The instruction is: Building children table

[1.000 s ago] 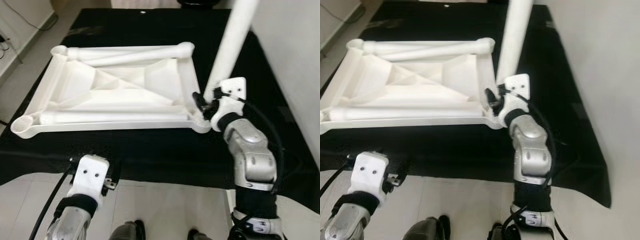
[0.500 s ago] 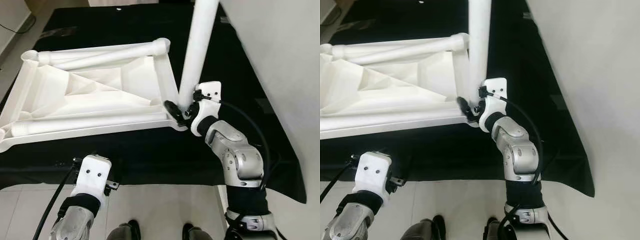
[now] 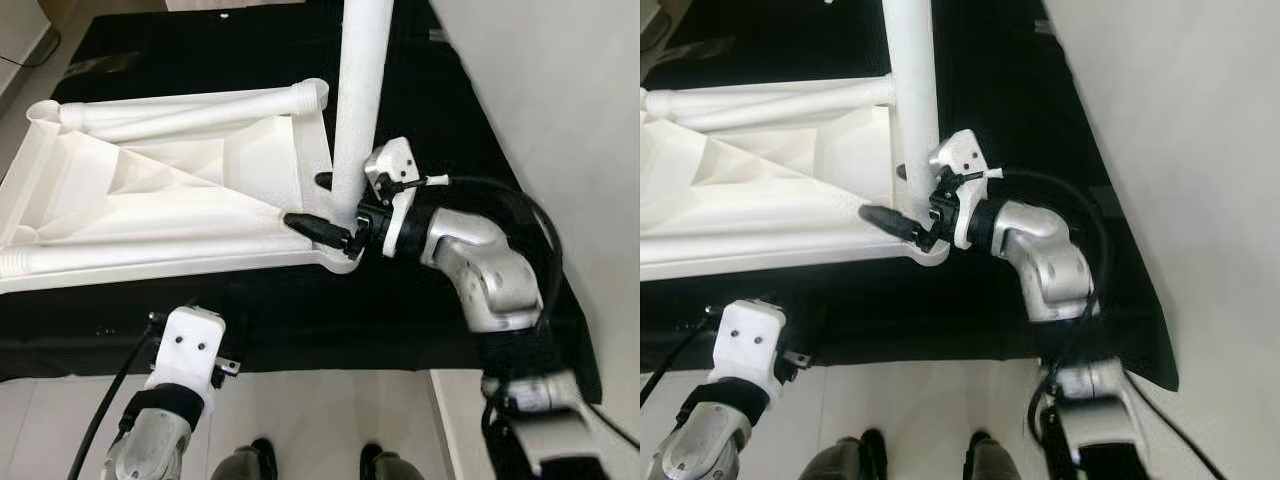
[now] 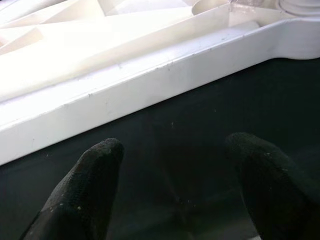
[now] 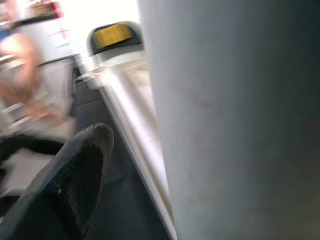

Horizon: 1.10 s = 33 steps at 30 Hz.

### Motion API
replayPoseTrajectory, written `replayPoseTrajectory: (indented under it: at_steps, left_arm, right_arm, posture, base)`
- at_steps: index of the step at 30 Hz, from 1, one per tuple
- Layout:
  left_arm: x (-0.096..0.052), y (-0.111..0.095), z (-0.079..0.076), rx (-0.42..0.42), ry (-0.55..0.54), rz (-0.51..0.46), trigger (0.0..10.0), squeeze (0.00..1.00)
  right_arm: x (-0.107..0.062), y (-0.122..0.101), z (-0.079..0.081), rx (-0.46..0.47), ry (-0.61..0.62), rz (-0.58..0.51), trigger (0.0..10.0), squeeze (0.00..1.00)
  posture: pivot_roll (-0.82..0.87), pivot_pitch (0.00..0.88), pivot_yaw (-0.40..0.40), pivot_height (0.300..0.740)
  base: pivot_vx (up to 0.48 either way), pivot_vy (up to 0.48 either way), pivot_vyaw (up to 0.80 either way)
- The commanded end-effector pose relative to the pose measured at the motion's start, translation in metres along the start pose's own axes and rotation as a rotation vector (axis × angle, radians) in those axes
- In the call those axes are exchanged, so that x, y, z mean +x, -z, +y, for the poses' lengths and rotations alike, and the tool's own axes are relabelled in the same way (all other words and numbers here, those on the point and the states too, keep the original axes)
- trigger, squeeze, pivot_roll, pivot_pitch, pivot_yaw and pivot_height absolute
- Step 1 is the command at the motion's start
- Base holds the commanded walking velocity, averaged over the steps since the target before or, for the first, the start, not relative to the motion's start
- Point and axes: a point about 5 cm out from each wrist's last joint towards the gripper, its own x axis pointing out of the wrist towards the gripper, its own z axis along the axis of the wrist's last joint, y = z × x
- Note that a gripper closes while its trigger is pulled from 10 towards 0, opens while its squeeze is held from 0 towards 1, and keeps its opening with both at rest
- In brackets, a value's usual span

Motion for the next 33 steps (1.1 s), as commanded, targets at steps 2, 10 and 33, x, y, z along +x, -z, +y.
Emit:
replayPoseTrajectory:
  at_steps: [2, 10, 33]
  left_arm:
    - [-0.002, 0.006, 0.000, -0.003, -0.004, 0.033, 10.0, 0.00]
    - [-0.002, 0.006, -0.001, -0.009, -0.002, 0.029, 10.0, 0.00]
    - [0.005, 0.010, 0.002, 0.002, -0.013, 0.023, 10.0, 0.00]
  right_arm:
    - [0.006, 0.007, 0.006, 0.021, -0.159, -0.005, 10.0, 0.00]
    - [0.007, 0.006, -0.004, 0.041, -0.153, -0.044, 0.0, 0.00]
    - [0.030, 0.059, 0.065, 0.121, 0.735, 0.123, 9.0, 0.00]
  posture:
    - [0.12, 0.283, 0.004, 0.740]
    - [0.11, 0.282, 0.005, 0.740]
    - [0.07, 0.259, -0.006, 0.740]
  base:
    - [0.000, 0.000, 0.00]
    - [0.000, 0.000, 0.00]
    - [0.000, 0.000, 0.00]
